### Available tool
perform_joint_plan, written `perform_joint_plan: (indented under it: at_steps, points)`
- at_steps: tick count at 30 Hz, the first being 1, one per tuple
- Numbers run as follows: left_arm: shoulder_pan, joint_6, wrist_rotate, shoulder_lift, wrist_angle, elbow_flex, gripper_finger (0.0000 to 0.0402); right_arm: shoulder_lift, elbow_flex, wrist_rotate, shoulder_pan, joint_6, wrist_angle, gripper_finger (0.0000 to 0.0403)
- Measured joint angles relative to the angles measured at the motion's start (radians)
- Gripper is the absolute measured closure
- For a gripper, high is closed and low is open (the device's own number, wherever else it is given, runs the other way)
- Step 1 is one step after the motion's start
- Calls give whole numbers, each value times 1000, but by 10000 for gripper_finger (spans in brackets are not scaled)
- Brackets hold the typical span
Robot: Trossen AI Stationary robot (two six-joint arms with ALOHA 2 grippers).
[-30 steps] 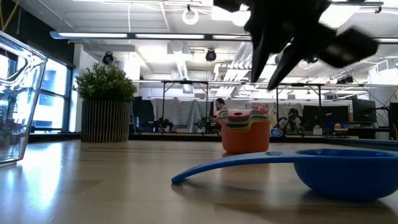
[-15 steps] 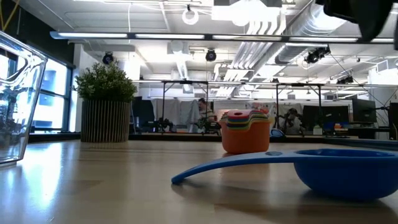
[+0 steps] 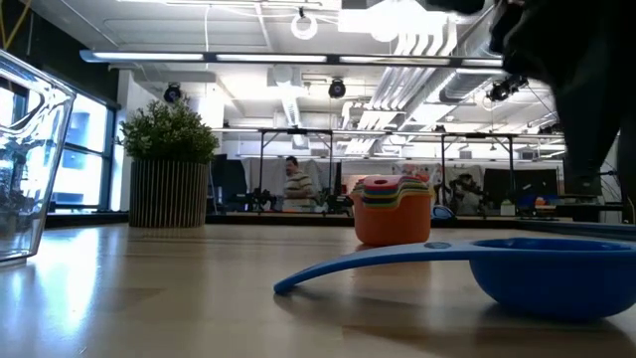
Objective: Nest measuring cups in basket
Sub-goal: Stack the blue measuring cup on top of the red measuring cup
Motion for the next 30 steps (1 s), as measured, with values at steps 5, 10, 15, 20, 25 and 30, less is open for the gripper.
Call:
perform_joint_plan:
  at_steps: [5, 10, 15, 20, 25, 30]
  points:
    - [0, -1, -3, 1, 1, 0, 348, 33, -1, 25, -30, -137, 38, 324]
    - [0, -2, -3, 4, 1, 0, 348, 37, -1, 26, -59, -257, 49, 324]
    - [0, -2, -3, 6, 1, 0, 348, 37, -1, -25, -70, -345, 52, 324]
    - [0, -2, -3, 6, 1, 0, 348, 37, -1, -54, -63, -376, 51, 324]
    - [0, -1, -3, 6, 1, 0, 348, 37, -1, -54, -62, -394, 51, 324]
    - [0, -1, -4, 6, 1, 0, 348, 55, -1, -55, -61, -402, 62, 324]
